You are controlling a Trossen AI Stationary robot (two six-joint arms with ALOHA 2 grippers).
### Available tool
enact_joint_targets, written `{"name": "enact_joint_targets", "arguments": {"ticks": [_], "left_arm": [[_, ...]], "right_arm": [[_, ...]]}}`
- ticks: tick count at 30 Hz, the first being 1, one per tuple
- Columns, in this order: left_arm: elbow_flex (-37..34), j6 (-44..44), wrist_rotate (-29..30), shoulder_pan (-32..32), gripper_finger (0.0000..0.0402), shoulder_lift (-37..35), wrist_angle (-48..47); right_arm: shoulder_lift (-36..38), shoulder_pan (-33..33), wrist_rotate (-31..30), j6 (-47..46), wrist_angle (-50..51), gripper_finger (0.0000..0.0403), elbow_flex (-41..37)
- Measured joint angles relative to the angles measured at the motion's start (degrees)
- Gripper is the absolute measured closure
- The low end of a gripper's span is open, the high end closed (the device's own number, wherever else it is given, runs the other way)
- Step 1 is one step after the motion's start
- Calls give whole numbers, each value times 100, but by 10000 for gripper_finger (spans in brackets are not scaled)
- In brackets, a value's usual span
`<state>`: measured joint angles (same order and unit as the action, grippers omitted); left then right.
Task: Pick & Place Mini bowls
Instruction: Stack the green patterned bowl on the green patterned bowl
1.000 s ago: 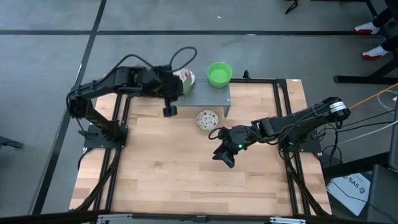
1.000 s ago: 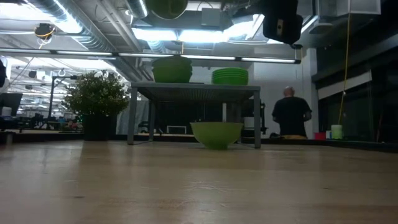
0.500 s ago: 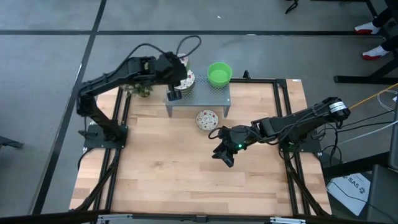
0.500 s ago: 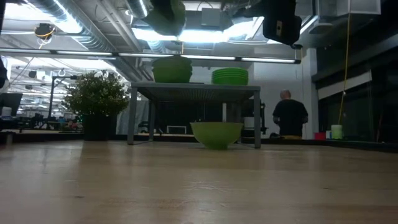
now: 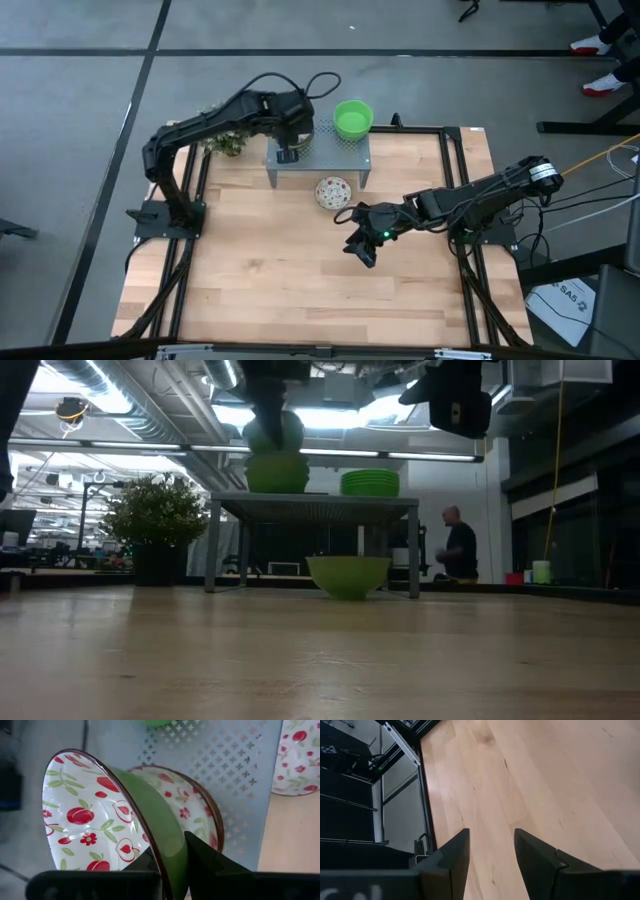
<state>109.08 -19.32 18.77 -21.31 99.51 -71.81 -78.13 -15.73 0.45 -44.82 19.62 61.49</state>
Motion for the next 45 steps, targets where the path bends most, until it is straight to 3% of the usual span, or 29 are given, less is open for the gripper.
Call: {"name": "enact_joint_targets", "arguments": {"ticks": [9,17,35,45], "left_arm": [[0,117,-540,-225,352,246,-42],[0,133,-544,-256,354,278,-27],[0,379,-1064,-259,243,259,-40],[118,418,-856,-194,226,39,114]], "right_arm": [[0,0,-92,-28,0,248,0],[0,0,-92,-44,-2,248,0],[0,0,-98,-17,-4,248,0],[-2,0,-102,8,-2,248,0]]}}
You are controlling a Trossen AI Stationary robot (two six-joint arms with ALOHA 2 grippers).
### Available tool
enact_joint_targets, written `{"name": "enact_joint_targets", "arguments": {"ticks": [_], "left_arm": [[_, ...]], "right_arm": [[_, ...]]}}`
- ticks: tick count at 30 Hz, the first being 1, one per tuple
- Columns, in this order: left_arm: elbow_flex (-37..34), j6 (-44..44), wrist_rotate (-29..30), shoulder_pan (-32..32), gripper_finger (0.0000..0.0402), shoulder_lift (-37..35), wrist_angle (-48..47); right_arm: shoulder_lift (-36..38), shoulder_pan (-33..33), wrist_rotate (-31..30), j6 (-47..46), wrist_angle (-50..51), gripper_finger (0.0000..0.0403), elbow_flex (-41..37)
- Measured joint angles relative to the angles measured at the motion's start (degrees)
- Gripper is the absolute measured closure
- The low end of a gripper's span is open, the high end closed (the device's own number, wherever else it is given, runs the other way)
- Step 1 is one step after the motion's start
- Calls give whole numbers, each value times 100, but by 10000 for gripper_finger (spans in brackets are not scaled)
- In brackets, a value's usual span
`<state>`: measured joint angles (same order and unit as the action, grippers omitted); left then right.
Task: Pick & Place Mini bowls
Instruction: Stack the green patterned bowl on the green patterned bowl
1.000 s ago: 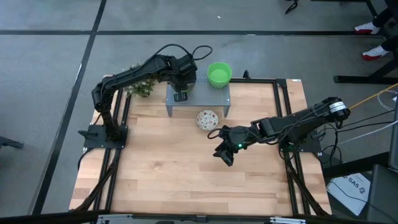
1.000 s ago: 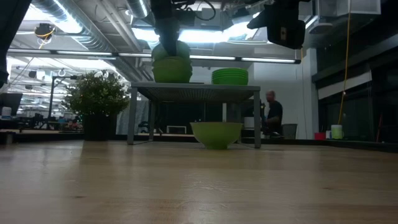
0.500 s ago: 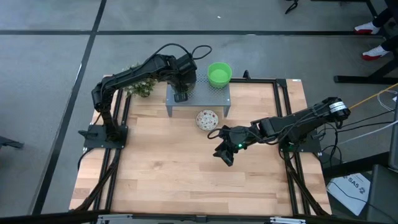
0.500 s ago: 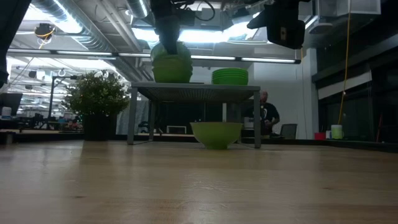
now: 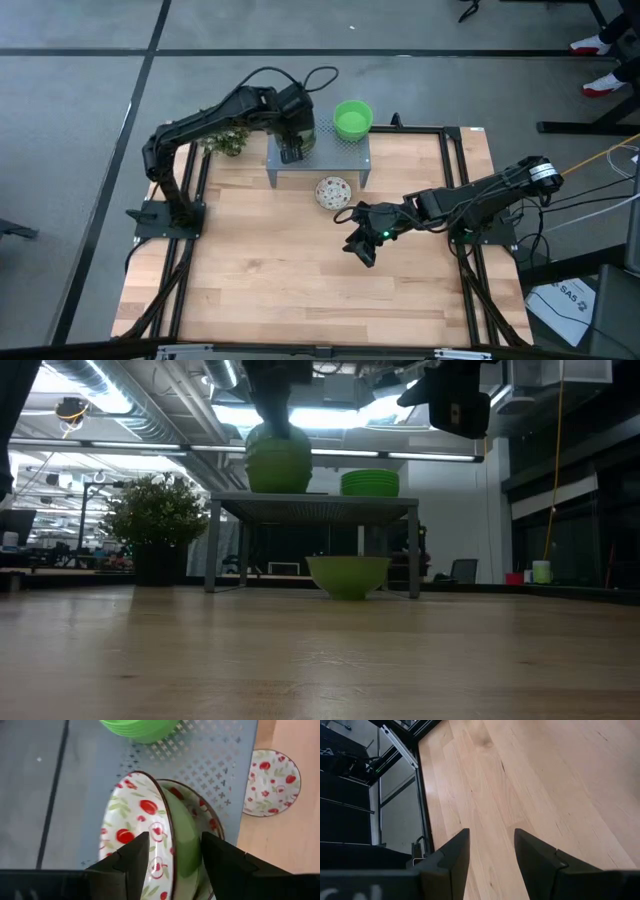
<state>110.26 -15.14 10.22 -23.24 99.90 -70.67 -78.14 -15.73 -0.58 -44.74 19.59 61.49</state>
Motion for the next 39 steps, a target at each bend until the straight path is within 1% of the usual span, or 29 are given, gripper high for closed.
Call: {"name": "enact_joint_targets", "arguments": {"ticks": [3,5,9,16,21,25,31,36,39], "left_arm": [[76,46,31,-4,226,-76,14],[150,128,-50,-7,226,-128,11],[236,258,-290,-2,226,-243,21],[234,498,-343,44,226,-322,-46],[234,556,-375,285,226,-470,-40],[234,553,-333,612,226,-665,-42],[234,722,-304,1247,226,-876,-163],[228,1243,58,1843,226,-899,-640],[83,1460,236,2226,226,-907,-756]], "right_arm": [[0,0,-92,-1,-2,248,0],[0,0,-156,-5,-3,248,0],[0,2,-160,-3,-2,248,0],[0,0,-156,-10,-2,248,0],[0,0,-198,42,-2,248,0],[0,0,-522,231,-2,248,0],[-59,0,-1166,892,-3,248,0],[-354,0,-1802,1355,-4,248,0],[-616,0,-2088,1566,-7,248,0]]}}
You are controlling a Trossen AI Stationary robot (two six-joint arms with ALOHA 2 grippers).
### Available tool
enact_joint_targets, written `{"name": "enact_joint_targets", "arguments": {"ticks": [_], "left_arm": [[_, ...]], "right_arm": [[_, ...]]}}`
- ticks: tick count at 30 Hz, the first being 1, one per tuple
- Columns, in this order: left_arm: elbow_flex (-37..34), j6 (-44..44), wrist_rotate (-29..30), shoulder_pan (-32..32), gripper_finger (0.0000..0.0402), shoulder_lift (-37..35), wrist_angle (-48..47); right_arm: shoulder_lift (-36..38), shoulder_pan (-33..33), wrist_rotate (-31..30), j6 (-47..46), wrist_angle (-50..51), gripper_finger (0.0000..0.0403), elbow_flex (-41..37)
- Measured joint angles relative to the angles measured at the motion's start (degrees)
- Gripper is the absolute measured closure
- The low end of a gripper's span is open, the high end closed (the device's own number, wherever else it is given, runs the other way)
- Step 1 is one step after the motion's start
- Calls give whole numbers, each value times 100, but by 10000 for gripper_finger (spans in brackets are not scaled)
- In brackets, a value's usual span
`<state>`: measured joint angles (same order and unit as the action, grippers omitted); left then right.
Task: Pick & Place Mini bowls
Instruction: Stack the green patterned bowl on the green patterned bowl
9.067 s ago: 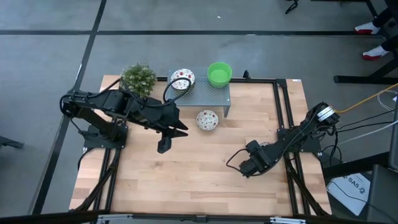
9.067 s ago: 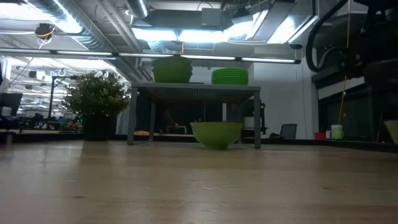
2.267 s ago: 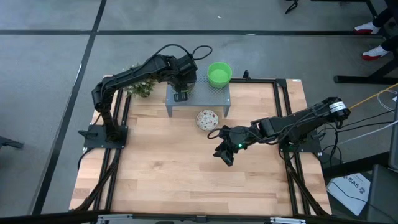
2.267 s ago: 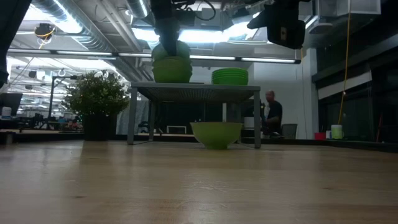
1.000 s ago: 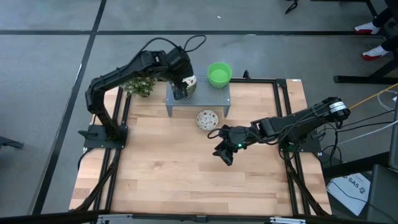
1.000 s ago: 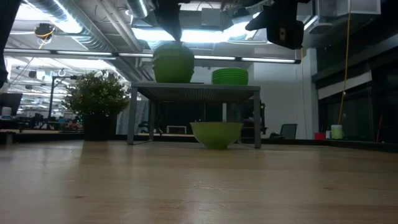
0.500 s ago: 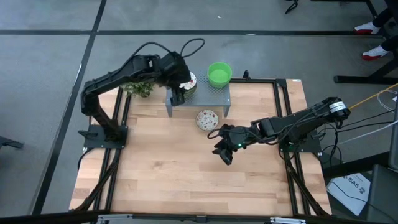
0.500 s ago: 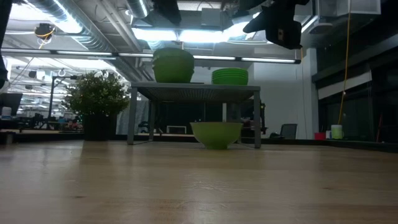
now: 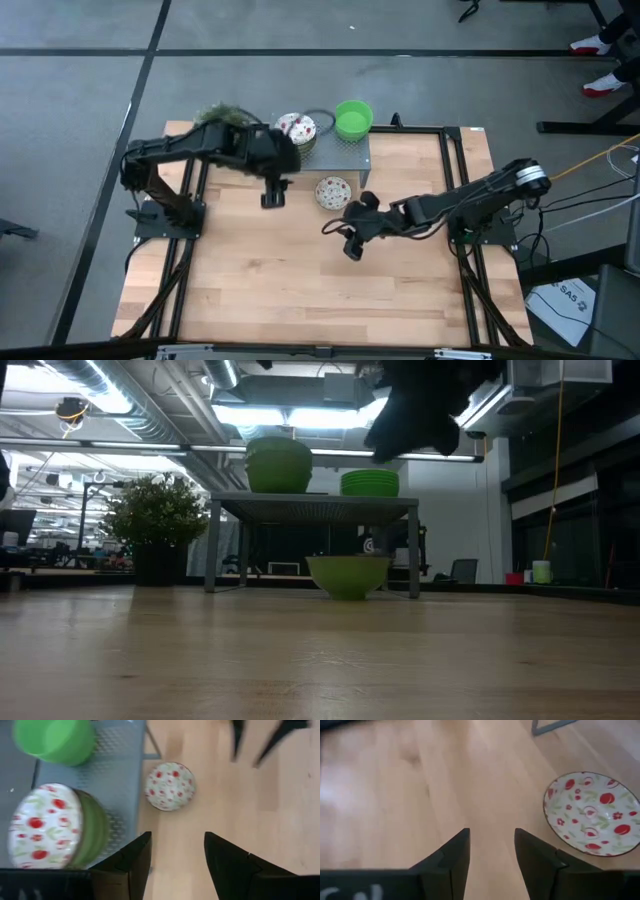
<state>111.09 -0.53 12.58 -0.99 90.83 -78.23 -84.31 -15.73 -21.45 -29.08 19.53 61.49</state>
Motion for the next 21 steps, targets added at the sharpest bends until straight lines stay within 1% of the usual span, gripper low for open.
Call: {"name": "enact_joint_targets", "arguments": {"ticks": [6,10,13,21], "left_arm": [[-255,288,36,684,226,2,-11],[-496,420,172,1001,226,8,-8],[-677,576,196,1135,226,8,18],[-1046,1079,244,1282,226,8,44]], "right_arm": [[-554,0,-553,403,-6,248,0],[-905,0,-1002,568,-38,248,0],[-1154,1,-1312,585,-41,248,0],[-1680,52,-1792,597,-46,248,0]]}}
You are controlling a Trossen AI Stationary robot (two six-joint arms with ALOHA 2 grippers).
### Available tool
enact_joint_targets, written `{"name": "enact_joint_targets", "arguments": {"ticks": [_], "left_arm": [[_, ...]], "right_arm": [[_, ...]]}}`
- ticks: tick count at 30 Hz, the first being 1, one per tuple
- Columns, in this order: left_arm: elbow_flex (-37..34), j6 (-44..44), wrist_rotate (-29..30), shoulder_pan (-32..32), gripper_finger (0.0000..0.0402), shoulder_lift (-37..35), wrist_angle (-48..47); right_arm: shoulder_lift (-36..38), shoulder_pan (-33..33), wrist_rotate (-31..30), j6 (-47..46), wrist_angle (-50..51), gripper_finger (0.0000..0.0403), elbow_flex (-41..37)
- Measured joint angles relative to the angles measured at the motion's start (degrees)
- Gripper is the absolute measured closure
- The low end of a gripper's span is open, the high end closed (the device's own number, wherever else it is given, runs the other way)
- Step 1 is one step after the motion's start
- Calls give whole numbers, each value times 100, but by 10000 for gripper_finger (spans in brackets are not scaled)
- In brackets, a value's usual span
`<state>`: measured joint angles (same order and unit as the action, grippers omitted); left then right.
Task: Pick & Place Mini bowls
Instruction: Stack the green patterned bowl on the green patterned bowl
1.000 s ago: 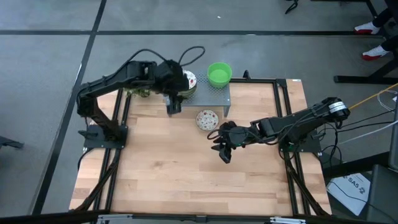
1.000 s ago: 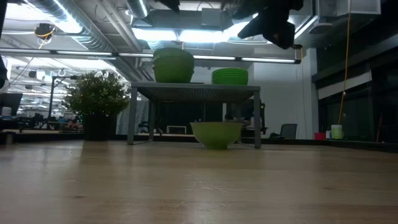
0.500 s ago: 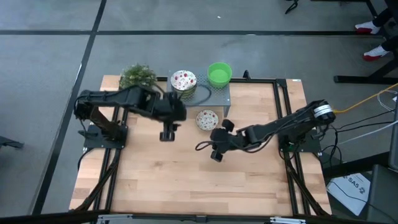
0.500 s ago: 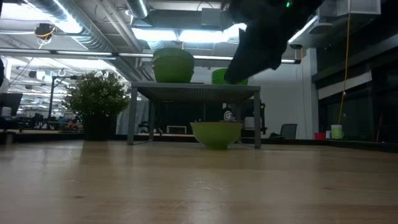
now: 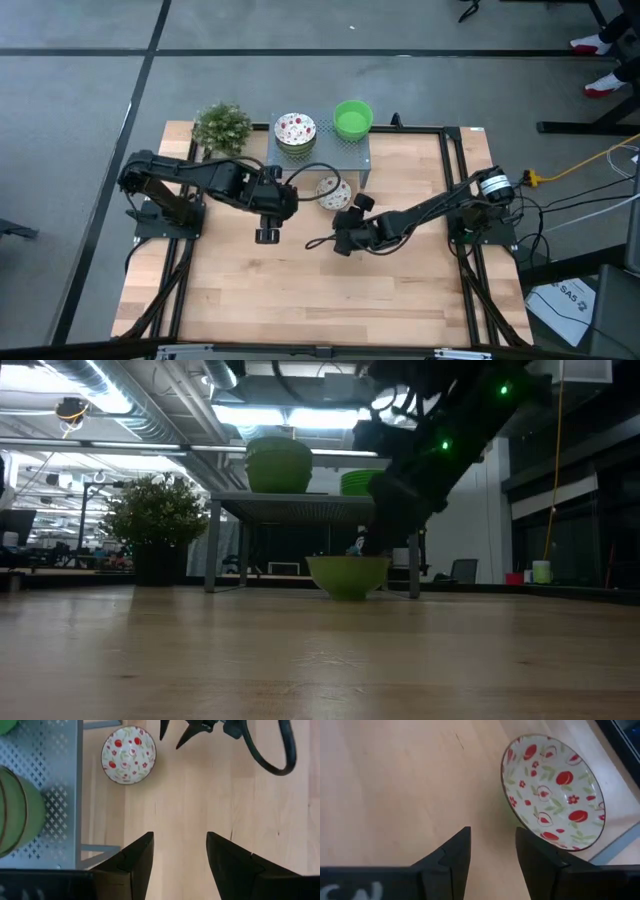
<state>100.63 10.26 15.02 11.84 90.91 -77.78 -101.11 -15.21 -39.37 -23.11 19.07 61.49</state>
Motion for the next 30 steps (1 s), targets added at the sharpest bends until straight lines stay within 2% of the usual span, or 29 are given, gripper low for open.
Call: {"name": "enact_joint_targets", "arguments": {"ticks": [6,13,17,30], "left_arm": [[-194,285,31,43,226,0,-6],[-196,313,33,90,226,0,62],[-196,313,35,87,226,0,62],[-196,313,35,87,226,0,62]], "right_arm": [[-138,144,-14,396,-234,248,0],[-139,266,24,1340,-879,248,0],[-139,426,165,1484,-840,248,0],[-139,1221,1816,1737,-746,249,0]]}}
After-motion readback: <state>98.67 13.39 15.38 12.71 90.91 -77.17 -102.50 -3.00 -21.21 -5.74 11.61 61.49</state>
